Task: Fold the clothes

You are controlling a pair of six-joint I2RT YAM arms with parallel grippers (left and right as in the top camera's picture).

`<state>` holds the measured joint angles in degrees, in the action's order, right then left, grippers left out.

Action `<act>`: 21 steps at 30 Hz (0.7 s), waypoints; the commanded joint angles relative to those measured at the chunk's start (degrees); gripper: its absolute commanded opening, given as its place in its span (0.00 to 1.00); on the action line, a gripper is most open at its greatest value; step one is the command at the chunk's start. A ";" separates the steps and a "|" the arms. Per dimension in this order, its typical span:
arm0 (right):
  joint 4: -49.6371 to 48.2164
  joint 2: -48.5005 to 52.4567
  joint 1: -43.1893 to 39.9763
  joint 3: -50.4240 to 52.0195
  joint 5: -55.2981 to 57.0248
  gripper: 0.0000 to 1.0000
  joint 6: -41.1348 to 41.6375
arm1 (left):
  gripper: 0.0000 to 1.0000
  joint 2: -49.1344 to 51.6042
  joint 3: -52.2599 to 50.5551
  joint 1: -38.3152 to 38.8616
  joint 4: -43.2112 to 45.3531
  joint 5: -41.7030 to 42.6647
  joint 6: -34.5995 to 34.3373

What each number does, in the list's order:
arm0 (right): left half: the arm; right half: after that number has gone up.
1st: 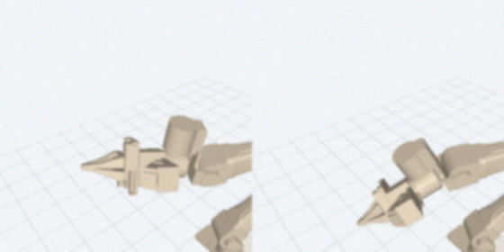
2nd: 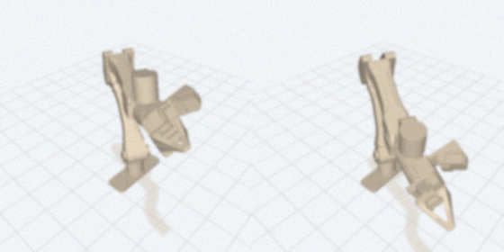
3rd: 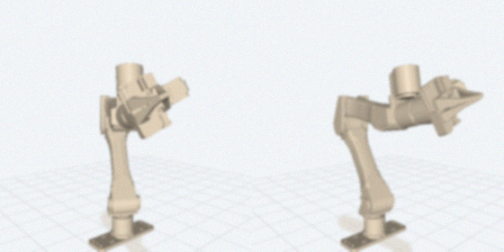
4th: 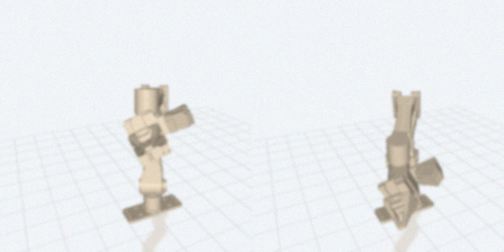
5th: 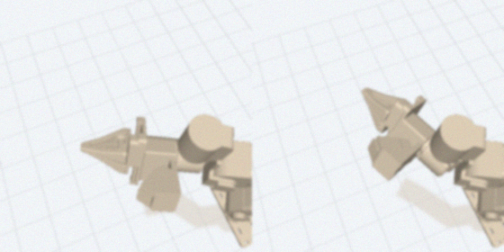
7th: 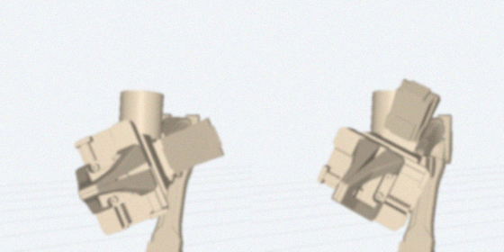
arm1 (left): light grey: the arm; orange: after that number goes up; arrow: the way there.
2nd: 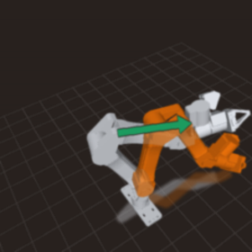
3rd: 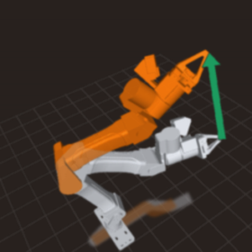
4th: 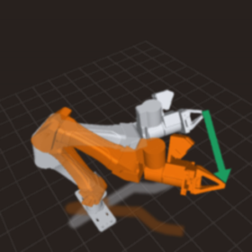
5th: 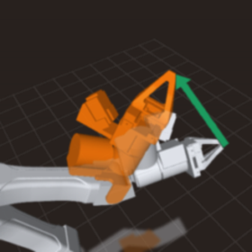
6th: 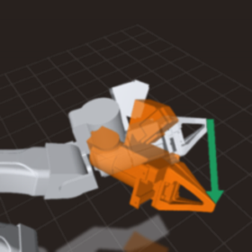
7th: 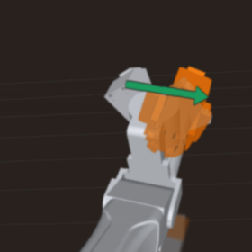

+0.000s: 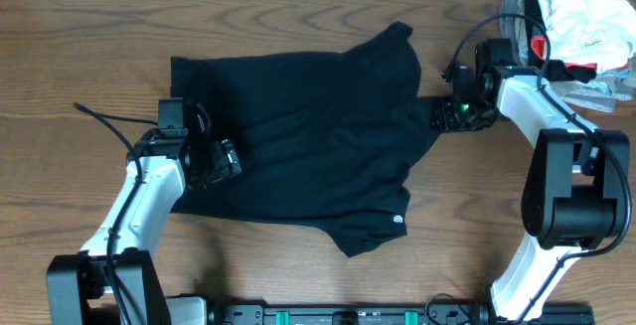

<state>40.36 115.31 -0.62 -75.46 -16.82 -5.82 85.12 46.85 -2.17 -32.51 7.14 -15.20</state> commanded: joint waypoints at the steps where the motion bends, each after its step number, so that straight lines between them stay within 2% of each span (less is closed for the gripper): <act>1: -0.57 -1.73 0.00 0.28 -4.48 0.33 -0.44 | 0.93 0.46 0.09 0.13 0.09 -0.13 -0.48; 5: -0.98 -1.84 0.44 0.17 -8.07 0.10 0.92 | 0.93 0.46 0.09 0.13 0.09 -0.13 -0.48; 8: -0.83 -2.60 1.07 0.00 -8.74 0.02 1.40 | 0.93 0.46 0.09 0.13 0.09 -0.13 -0.48; 15: 0.55 -9.60 4.50 -0.50 -8.63 0.01 3.08 | 0.93 0.46 0.09 0.13 0.09 -0.13 -0.48; 21: -0.96 -16.11 13.57 -0.68 -5.64 0.01 6.99 | 0.93 0.46 0.09 0.13 0.11 -0.13 -0.48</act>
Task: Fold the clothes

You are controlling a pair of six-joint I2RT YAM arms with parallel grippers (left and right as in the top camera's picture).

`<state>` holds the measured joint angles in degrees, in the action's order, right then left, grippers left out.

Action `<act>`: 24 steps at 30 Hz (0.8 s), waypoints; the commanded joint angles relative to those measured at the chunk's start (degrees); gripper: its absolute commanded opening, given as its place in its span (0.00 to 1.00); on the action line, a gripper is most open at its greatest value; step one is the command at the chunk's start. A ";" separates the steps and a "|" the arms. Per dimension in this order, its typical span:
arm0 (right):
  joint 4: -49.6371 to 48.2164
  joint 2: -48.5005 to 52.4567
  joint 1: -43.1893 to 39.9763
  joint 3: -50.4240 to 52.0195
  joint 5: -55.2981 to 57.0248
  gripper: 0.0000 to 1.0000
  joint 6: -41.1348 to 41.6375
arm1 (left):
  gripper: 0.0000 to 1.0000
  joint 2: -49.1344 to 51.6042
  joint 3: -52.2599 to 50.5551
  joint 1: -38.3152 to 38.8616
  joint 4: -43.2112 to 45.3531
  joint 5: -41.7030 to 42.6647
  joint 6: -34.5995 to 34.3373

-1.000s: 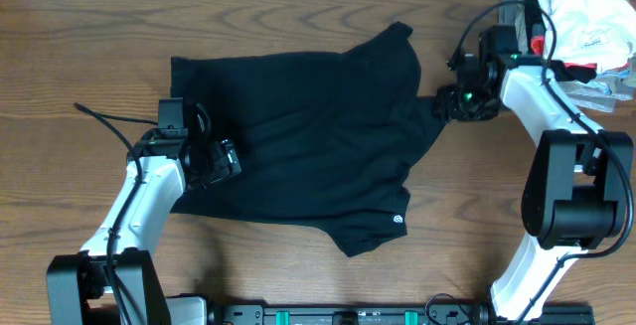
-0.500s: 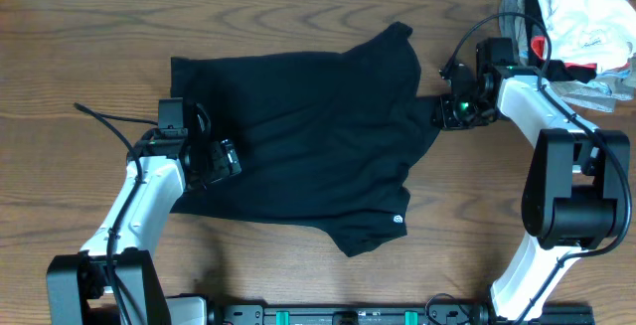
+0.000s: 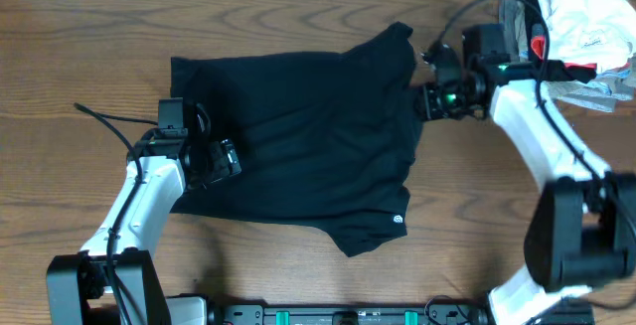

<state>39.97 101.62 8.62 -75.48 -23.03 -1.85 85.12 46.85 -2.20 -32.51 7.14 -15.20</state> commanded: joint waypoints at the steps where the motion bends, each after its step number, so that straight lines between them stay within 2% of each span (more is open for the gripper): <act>1: -1.29 -2.51 6.43 -0.66 1.07 0.01 3.63 | 0.93 0.46 0.09 0.15 0.11 -0.13 -0.48; 10: -5.05 3.08 22.27 -0.66 4.70 0.01 6.10 | 0.93 0.46 0.09 0.15 0.11 -0.13 -0.48; 17: -4.39 6.99 27.91 -0.66 5.31 0.03 4.72 | 0.93 0.46 0.09 0.15 0.11 -0.13 -0.48; 19: -4.24 7.04 28.48 -0.66 5.66 0.13 3.72 | 0.93 0.46 0.09 0.15 0.11 -0.13 -0.48; 20: -4.02 6.95 28.52 -0.85 5.68 0.25 2.99 | 0.93 0.46 0.09 0.15 0.13 -0.13 -0.48; 21: -3.28 6.80 28.52 -1.36 5.70 0.45 2.32 | 0.93 0.46 0.09 0.15 0.13 -0.13 -0.48; 22: -2.05 6.80 28.30 -2.23 6.29 0.55 1.77 | 0.93 0.46 0.09 0.15 0.13 -0.13 -0.48; 24: 1.42 6.69 27.65 -4.76 8.76 0.61 1.77 | 0.93 0.46 0.09 0.15 0.13 -0.13 -0.48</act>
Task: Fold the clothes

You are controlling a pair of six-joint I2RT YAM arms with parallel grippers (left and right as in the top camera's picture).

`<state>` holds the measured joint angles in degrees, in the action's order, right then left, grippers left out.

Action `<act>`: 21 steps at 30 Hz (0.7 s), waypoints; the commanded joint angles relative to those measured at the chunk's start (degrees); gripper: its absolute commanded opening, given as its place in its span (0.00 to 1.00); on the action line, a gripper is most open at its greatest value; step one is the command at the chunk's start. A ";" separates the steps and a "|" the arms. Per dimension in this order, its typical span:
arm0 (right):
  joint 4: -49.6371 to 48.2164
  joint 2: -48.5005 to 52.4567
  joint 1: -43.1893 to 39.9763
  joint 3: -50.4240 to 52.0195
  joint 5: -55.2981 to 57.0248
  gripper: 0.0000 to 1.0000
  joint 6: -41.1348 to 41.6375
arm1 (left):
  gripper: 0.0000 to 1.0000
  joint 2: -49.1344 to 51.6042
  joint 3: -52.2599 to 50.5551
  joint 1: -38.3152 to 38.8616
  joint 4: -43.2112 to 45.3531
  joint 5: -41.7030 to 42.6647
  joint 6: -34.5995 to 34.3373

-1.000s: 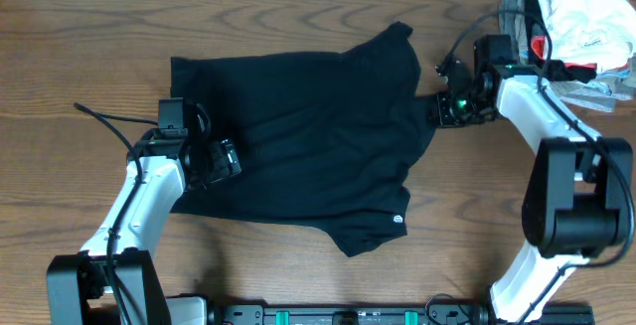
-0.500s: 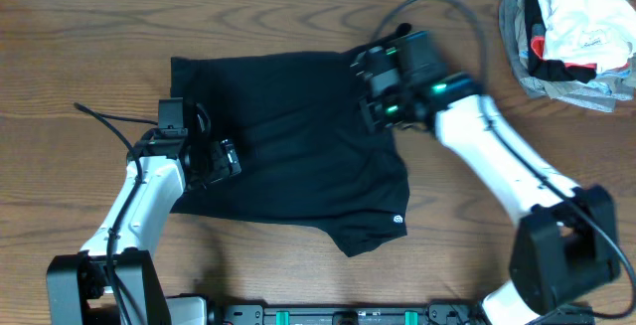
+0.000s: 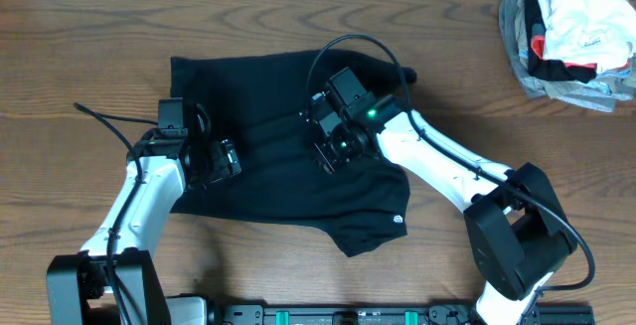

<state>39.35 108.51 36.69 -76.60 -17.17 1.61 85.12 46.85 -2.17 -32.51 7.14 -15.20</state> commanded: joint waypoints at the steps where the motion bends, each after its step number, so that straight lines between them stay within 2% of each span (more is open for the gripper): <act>1: 3.82 -0.28 -0.85 -5.05 4.04 0.62 -1.70 | 0.93 0.46 0.09 0.13 0.11 -0.13 -0.48; 5: 10.01 -0.28 -4.00 -9.92 9.07 0.63 -2.49 | 0.93 0.46 0.09 0.13 0.15 -0.13 -0.48; 11: 12.46 0.37 -9.79 -9.05 9.14 0.63 -3.63 | 0.93 0.46 0.09 0.13 0.37 -0.13 -0.50; 14: 11.54 0.83 -11.91 -7.52 4.59 0.61 -9.60 | 0.93 0.46 0.09 0.13 0.57 -0.13 -0.48; 18: 9.77 2.16 -12.72 -6.47 -0.04 0.65 -18.12 | 0.93 0.46 0.09 0.13 0.94 -0.13 -0.48; 21: 8.31 4.20 -12.72 -6.47 -0.37 0.70 -19.15 | 0.93 0.46 0.09 0.13 1.18 -0.13 -0.50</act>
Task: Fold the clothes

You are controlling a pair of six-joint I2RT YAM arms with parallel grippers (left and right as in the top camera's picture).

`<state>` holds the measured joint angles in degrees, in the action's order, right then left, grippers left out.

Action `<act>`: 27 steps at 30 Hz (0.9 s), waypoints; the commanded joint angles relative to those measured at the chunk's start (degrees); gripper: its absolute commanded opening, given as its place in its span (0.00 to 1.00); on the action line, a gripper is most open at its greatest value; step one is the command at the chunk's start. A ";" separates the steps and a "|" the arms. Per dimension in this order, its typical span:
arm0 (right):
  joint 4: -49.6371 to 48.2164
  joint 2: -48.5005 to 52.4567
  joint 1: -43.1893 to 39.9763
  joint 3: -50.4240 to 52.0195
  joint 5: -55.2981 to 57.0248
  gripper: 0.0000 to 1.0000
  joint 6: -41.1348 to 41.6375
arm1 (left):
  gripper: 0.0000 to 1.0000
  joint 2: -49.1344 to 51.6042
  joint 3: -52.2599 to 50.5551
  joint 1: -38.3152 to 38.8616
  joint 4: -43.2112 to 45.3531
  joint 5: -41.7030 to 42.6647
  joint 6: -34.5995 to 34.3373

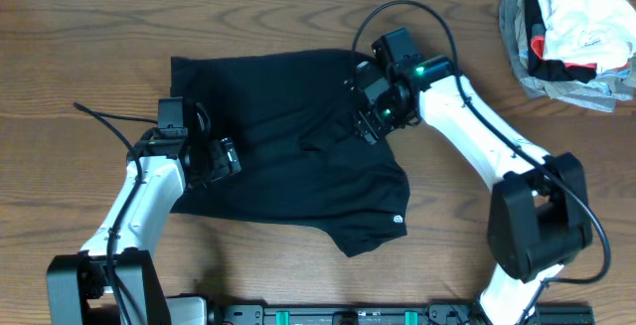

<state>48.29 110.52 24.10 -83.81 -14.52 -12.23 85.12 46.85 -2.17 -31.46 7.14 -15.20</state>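
A black garment (278, 146) lies spread on the wooden table in the overhead view, its right sleeve area turned inward with creases near the middle. A small logo (398, 220) shows at its lower right corner. My left gripper (227, 157) rests on the garment's left edge. My right gripper (366, 118) is over the garment's upper right part, touching or just above the cloth. Both pairs of fingers are dark against the black cloth, so their state does not show.
A pile of other clothes (568, 29), white, grey and black with a red bit, sits at the table's far right corner. A black cable (104, 118) trails left of the left arm. Bare wood table (79, 27) surrounds the garment.
My right gripper has moved from the garment's middle back up and to the right, over its upper right part. The sleeve part stays folded in. The left arm has not moved.
My right gripper was at the garment's right edge beside the sleeve, then a little higher at that edge. Then it was over the garment's middle with the right side drawn inward. Now it is over the upper right part. The left gripper stayed on the left edge throughout.
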 commanded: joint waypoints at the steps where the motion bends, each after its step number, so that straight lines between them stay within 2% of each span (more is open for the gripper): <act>1: -0.83 3.08 -0.11 0.74 -3.63 0.71 -6.25 | 0.92 0.46 0.09 0.13 0.13 -0.13 -0.48; 12: -4.07 6.82 -0.09 0.74 -5.03 0.68 -16.98 | 0.92 0.46 0.09 0.13 0.15 -0.15 -0.48; 15: -3.67 6.82 -0.09 0.74 -4.98 0.63 -17.68 | 0.93 0.46 0.09 0.13 0.17 -0.15 -0.48; 16: -3.04 6.82 -0.09 0.74 -5.01 0.59 -17.64 | 0.92 0.46 0.09 0.13 0.17 -0.15 -0.48; 17: -2.29 6.82 -0.09 0.74 -4.98 0.49 -17.62 | 0.92 0.46 0.09 0.13 0.15 -0.15 -0.48; 19: -0.26 6.82 -0.33 0.72 -4.98 0.18 -16.85 | 0.92 0.46 0.09 0.13 0.15 -0.15 -0.48; 21: 2.01 6.75 -0.70 0.59 -5.01 0.01 -15.63 | 0.92 0.46 0.09 0.13 0.17 -0.15 -0.48; 27: 6.29 5.05 -3.28 -0.55 -5.03 0.01 -10.75 | 0.92 0.46 0.09 0.13 0.94 -0.15 -0.48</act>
<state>53.56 117.30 22.98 -83.22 -18.87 -26.50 85.12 46.85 -2.17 -30.85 7.14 -15.20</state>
